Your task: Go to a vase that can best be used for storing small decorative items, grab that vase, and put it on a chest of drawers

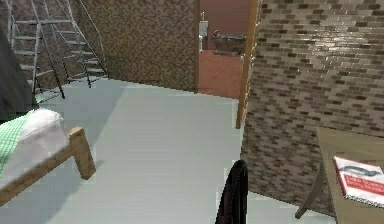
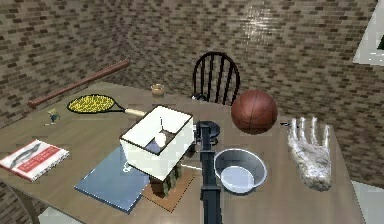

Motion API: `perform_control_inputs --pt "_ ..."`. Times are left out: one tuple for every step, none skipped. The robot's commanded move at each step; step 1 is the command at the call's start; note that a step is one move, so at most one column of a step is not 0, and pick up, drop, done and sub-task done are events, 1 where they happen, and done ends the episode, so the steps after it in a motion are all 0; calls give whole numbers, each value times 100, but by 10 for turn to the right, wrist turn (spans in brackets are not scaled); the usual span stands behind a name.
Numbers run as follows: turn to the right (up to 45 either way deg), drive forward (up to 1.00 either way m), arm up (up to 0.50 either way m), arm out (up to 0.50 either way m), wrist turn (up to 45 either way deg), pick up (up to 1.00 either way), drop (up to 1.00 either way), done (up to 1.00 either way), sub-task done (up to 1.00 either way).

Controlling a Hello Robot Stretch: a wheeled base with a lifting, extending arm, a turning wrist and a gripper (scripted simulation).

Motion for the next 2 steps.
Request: perform_control_inputs --pt "0 0 10 0 0 0 0 0 0" --pt "0 0 20 0 0 0 0 0 0"
